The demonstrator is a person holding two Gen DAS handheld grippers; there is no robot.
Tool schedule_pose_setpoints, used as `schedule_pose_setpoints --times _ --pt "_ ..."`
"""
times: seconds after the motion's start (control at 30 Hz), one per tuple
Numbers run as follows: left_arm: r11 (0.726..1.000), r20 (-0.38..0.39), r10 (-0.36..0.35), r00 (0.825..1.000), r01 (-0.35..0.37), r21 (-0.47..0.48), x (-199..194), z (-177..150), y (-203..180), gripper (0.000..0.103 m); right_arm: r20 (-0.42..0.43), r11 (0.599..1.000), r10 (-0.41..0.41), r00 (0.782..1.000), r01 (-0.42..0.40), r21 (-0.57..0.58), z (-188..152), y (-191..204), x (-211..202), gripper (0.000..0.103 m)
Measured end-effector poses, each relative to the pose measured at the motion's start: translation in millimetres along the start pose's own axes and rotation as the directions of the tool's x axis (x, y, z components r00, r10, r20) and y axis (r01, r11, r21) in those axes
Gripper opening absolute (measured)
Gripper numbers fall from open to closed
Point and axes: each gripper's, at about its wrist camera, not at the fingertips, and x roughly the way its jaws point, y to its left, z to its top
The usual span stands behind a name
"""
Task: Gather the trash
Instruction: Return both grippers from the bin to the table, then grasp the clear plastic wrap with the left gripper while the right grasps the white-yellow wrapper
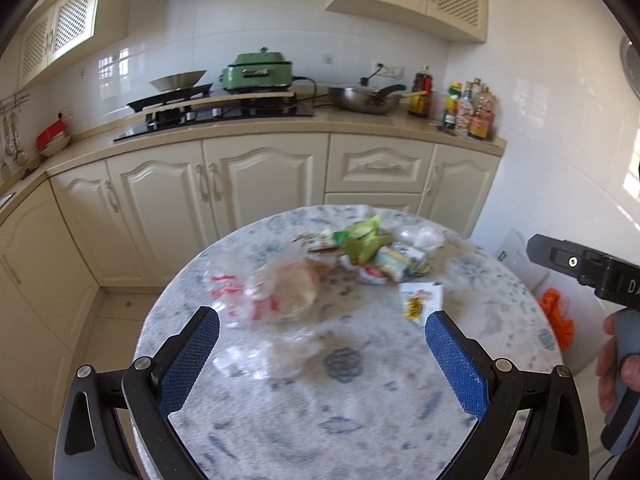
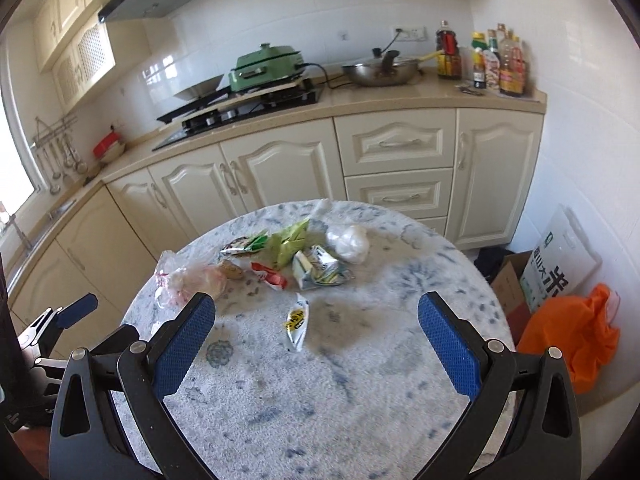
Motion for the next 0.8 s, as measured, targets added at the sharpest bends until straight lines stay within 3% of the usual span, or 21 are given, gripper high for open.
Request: schedule_pose_setpoints --times 0.3,0.5,0.73,0.8 --pt "0.999 -0.103 0.033 0.994 -0.034 -0.008 45.8 -12.4 33.2 0.102 -0.087 0.999 -0.027 0.996 0.023 -0.04 -9.9 13.8 42.3 0.103" --pt "0.999 -0.172 0.04 0.984 -0.034 0.039 87.4 -25.4 40.7 0.102 -0.157 0.998 -0.051 0.986 0.045 -0.04 -19.6 13.3 70.8 0.103" --pt "0.993 -0.184 0.046 0.982 -0.025 0.117 127.0 -25.3 42.4 0.102 -0.221 0.998 -0.063 0.973 0.06 -0.024 -27.3 8.1 103.5 0.103" --pt "0.992 -0.196 0.037 0.98 -0.012 0.124 136.7 -25.6 42.0 0.095 -0.238 0.998 -0.063 0.969 0.06 -0.021 -29.0 8.4 114.1 0.103"
